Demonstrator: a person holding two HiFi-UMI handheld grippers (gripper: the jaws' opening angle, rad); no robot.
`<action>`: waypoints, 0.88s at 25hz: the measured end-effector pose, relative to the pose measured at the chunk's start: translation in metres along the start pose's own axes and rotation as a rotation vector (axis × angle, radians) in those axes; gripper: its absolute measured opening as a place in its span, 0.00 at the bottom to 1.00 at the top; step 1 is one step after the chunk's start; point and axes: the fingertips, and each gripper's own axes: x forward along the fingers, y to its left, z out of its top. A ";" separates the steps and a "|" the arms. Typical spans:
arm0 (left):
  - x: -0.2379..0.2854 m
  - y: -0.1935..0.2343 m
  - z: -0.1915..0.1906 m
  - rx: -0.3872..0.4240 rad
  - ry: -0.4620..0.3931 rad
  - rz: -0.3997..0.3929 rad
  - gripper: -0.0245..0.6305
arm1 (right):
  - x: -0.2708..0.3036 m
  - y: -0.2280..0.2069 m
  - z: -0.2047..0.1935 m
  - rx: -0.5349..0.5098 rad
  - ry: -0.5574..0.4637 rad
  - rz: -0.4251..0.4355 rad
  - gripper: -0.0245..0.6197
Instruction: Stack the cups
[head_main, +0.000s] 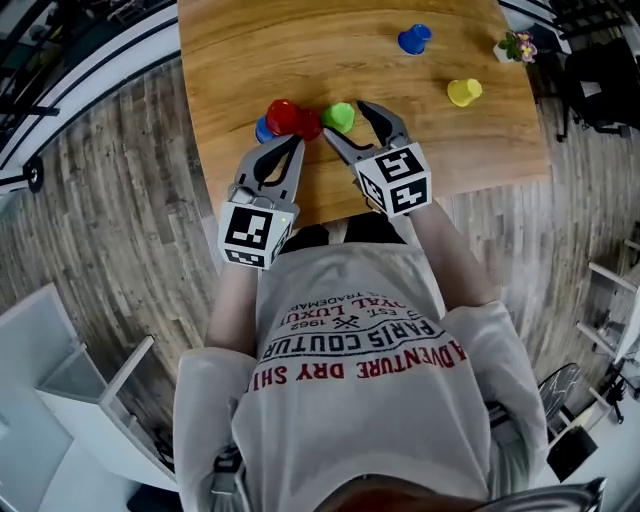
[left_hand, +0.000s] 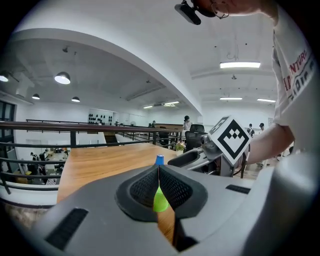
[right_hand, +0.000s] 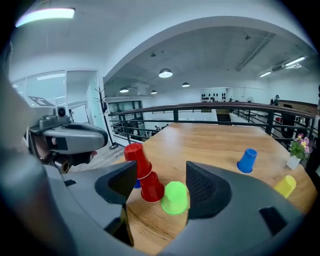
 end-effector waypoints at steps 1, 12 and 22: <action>0.008 -0.007 0.003 0.006 0.000 -0.008 0.06 | -0.004 -0.010 -0.002 0.004 -0.001 -0.008 0.50; 0.114 -0.069 0.038 0.062 -0.004 -0.008 0.06 | -0.064 -0.156 -0.026 0.050 -0.002 -0.089 0.50; 0.203 -0.120 0.043 0.097 0.011 -0.002 0.06 | -0.097 -0.277 -0.054 0.000 0.031 -0.172 0.50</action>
